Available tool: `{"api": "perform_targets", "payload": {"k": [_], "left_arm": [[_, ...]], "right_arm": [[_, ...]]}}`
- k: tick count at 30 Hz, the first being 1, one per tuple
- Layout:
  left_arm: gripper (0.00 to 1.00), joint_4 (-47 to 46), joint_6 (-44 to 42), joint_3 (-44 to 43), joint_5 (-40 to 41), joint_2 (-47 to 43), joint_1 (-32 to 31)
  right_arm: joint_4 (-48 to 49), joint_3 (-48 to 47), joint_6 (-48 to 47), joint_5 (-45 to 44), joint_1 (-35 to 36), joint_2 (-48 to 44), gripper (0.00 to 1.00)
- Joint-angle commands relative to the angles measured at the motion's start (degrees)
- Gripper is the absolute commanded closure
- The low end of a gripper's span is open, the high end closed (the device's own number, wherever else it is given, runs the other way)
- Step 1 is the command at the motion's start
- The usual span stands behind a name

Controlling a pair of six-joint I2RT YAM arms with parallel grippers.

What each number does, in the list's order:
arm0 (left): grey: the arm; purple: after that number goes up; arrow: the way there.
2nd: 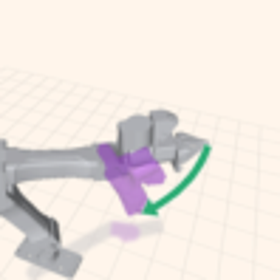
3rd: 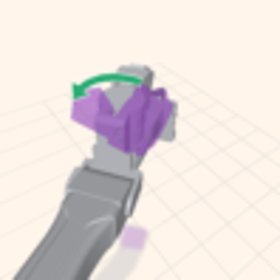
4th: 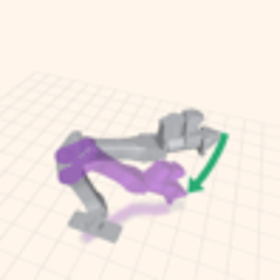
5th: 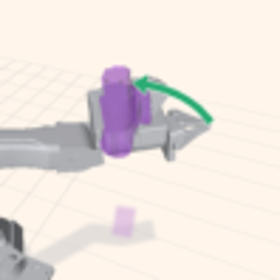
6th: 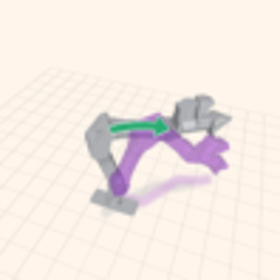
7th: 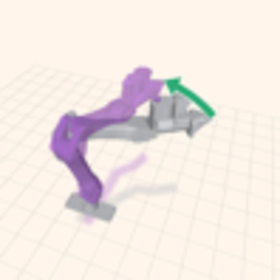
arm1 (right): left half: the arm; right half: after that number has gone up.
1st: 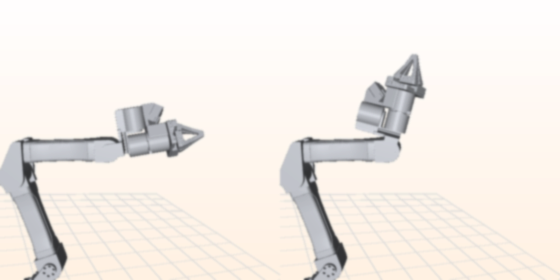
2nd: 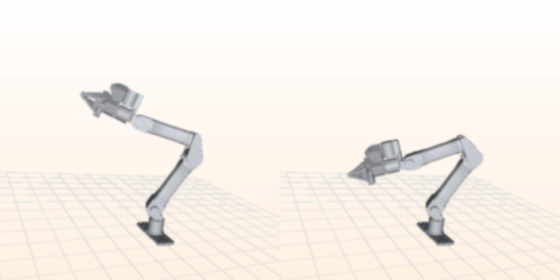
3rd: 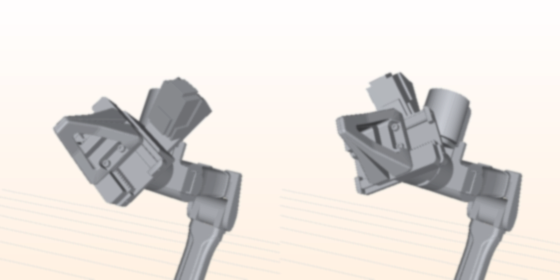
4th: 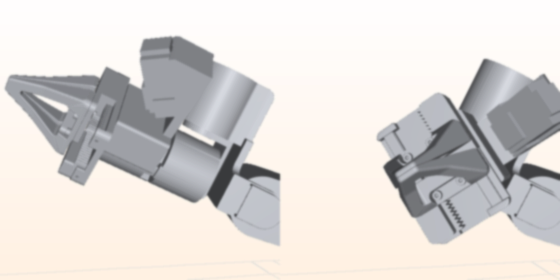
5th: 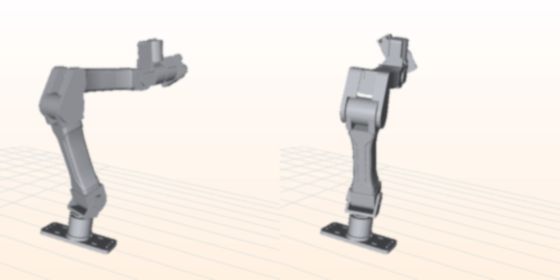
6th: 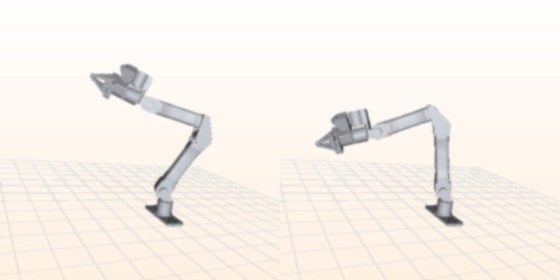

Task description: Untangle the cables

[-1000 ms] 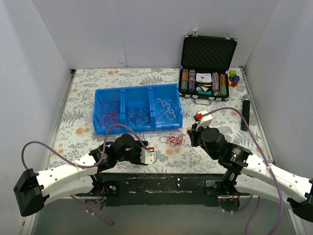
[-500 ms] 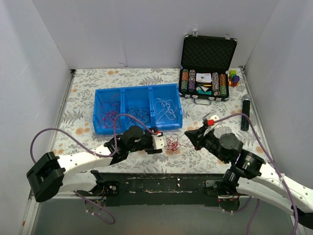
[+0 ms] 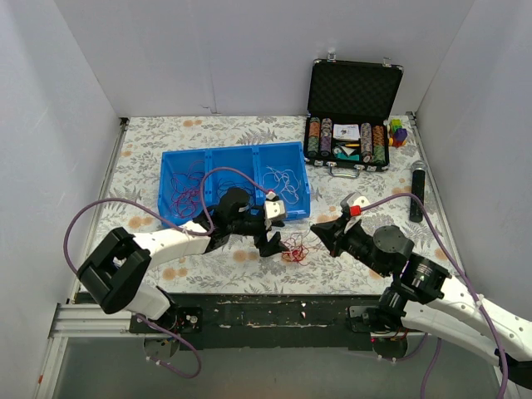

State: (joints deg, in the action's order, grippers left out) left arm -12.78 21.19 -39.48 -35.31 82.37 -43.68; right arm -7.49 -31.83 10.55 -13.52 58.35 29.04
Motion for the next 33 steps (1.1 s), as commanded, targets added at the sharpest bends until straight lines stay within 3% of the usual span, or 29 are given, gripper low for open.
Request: {"api": "perform_targets", "payload": {"k": [1,16,19,23,28,33], "left_arm": [[0.22,-1.28,8.86,-0.69,-12.59,0.34,-0.52],[0.25,-8.05,2.01,3.54,3.49,8.51,-5.98],[0.38,-8.75,0.96,3.54,3.93,9.39,-5.89],[0.7,-10.42,0.78,4.33,5.25,9.22,-5.98],[0.99,-7.8,-1.67,4.33,6.22,6.93,-5.98],[1.0,2.12,-6.68,5.47,6.92,1.14,-5.89]], "right_arm": [[3.62,-2.71,-0.61,0.95,0.01,0.23,0.99],[4.5,0.99,2.81,4.11,-0.08,-2.84,0.99],[4.06,1.07,2.9,3.85,-0.08,-3.9,0.99],[3.53,0.55,2.81,3.59,-0.08,-4.34,0.99],[3.18,-0.42,1.85,2.8,-0.08,-3.73,0.99],[0.9,-4.01,-0.35,-4.21,-0.08,-2.94,0.99]]}}
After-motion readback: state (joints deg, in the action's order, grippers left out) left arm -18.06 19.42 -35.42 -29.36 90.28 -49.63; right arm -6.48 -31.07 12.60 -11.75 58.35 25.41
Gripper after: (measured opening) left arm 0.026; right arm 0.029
